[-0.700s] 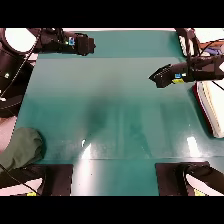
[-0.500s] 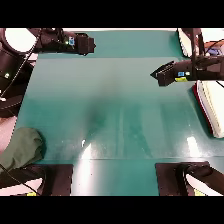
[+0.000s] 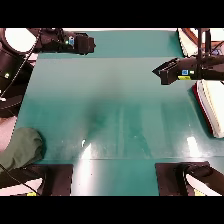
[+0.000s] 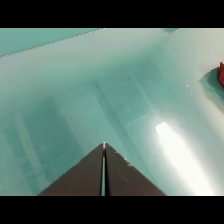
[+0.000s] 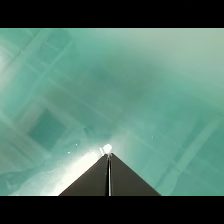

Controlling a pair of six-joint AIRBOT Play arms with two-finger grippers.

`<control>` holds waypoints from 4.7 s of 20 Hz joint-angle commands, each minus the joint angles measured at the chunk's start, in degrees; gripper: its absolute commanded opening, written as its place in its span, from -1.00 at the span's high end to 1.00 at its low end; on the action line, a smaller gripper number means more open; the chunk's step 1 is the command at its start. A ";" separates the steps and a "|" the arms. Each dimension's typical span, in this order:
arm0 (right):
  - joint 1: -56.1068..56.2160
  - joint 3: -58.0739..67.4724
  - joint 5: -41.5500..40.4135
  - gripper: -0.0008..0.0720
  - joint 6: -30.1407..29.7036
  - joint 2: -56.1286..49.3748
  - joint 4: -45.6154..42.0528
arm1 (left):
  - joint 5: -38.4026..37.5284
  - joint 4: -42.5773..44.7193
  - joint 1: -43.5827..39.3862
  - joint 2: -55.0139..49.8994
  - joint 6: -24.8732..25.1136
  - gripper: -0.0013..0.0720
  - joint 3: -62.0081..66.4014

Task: Fold the shirts.

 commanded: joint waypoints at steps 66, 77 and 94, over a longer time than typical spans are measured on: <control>-14.34 24.33 4.39 0.91 2.21 -0.22 0.09 | -5.05 -9.27 6.71 -10.16 -7.23 -0.72 -28.00; -15.85 3.93 13.38 0.91 2.19 -0.20 -0.02 | 0.87 -12.17 4.70 -10.21 -2.12 0.88 -27.96; -11.23 -30.88 -4.55 -0.19 -3.45 -24.17 23.71 | -2.01 -9.92 5.16 -9.68 0.26 0.88 -22.73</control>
